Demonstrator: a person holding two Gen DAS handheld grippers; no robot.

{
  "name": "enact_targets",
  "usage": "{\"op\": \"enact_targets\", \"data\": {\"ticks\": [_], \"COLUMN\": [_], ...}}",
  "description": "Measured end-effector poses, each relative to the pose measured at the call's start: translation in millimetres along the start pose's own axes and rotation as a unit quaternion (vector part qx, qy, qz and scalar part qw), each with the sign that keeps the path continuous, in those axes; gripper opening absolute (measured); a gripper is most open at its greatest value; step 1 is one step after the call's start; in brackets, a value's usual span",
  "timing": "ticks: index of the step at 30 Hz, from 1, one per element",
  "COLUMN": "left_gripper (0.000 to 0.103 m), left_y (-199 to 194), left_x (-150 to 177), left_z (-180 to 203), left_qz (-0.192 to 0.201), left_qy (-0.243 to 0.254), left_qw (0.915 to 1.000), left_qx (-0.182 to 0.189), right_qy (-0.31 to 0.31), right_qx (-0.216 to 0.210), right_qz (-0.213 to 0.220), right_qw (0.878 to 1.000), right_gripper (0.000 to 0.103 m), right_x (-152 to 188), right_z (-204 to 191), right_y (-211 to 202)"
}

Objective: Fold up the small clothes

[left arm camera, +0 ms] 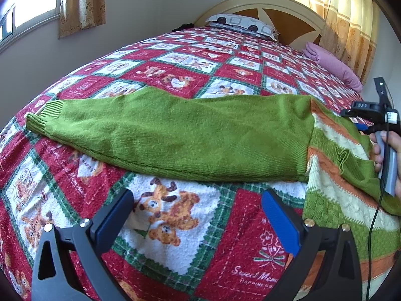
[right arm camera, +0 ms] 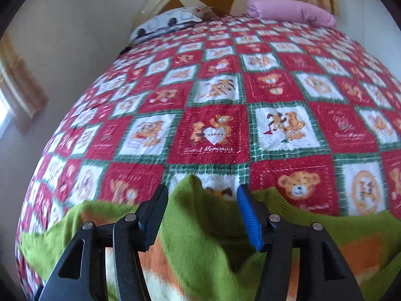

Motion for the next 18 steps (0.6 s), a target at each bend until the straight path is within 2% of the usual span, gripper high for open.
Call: {"op": "enact_targets", "data": {"ticks": [5,8,9,13,16,18], "left_gripper": [0.103,0.103,0.103,0.103,0.103,0.103], "left_y": [1,-9,-17,-56,-74,-71], "left_x": [0,-2,-4,-19,-28,-29], "left_z": [2,7,10,39,72,98], "left_qz": [-0.005,-0.016,-0.008,0.026,0.043,0.037], "left_qy": [0.005,0.012,0.016,0.06,0.101,0.13], "left_qw": [1.0,0.9993,0.9992,0.9959,0.9913,0.9874], "left_qx": [0.004,0.032,0.035,0.063,0.073,0.082], "right_qy": [0.008,0.006,0.005,-0.022,-0.058,-0.085], "right_qx": [-0.017,0.017,0.029,0.087,0.115,0.117], "right_qz": [0.02,0.024,0.026,0.018,-0.001,-0.004], "right_qw": [1.0,1.0,0.999,0.996,0.992,0.989], "right_gripper": [0.06,0.062,0.062,0.062,0.062,0.062], "right_x": [34,74,89,144,184,201], "right_z": [38,77,90,130,137,133], "right_y": [-83,-138,-153,-189,-194,-194]}}
Point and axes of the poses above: each gripper's, at about its wrist camera, not at the fingertips, and y roughly the way its jaws point, z to its right, x to its underside, the point moved 7 cm from there along y, roughly the way its jaws point, and after that the axes turned 10 degrees about -y, right-handed, at the moved point
